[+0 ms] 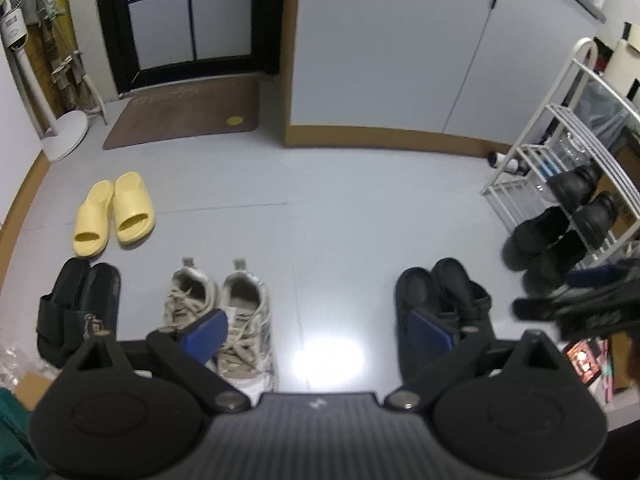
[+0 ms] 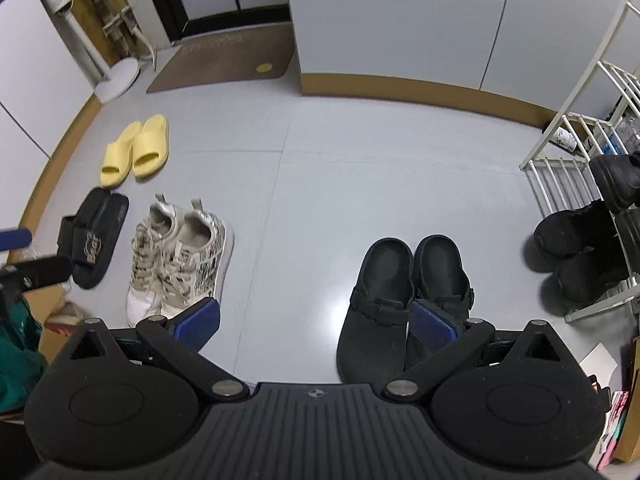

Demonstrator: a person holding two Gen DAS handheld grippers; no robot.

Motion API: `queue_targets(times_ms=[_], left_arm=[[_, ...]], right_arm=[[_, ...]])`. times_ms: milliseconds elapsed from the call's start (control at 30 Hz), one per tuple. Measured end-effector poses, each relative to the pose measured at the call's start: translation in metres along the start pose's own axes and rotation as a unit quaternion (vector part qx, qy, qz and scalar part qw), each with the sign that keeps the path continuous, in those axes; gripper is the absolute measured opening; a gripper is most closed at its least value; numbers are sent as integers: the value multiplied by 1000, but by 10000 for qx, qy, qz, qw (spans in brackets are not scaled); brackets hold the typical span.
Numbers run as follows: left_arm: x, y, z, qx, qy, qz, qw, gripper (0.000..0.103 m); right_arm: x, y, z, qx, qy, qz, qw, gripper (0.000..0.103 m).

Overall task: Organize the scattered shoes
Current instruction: 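Move the right tool over the pair of black strapped clogs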

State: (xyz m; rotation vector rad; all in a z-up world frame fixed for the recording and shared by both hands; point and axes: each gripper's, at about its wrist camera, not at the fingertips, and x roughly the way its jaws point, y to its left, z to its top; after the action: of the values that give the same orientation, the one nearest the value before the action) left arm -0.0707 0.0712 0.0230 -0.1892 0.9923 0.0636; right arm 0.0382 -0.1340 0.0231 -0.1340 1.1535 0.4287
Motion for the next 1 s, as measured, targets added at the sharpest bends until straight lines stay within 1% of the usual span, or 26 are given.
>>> queue_targets(times_ms=[100,233,400,533,667,733,867,1000], left_arm=[[2,-4,0,-5,24,-53,10000,98],[5,-3,0,31,81,-21,10000,98],[10,3,1,-52,137,26,9999,98],[14,8,3,-145,182,77,9997,98],[6,14,5,-167,114,118,9997,98],[4,19,6,-197,88,149,9997,98],[1,30,9,-283,51,216,9994,98],[6,39,7,-380,112,257,9989,98]], right_arm=[[3,-1,-3,48,18,-42,10000,103],[8,-1,-8,149,51,-54,9999,103],[9,0,-15,450,-99,73,9989,103],[16,5,-20,644,-237,81,9976,103],[24,17,-22,715,-239,243,9969,99],[24,25,-24,717,-318,271,9966,96],[26,42,-26,661,-504,165,9964,96],[30,54,-27,563,-736,-2,9957,97]])
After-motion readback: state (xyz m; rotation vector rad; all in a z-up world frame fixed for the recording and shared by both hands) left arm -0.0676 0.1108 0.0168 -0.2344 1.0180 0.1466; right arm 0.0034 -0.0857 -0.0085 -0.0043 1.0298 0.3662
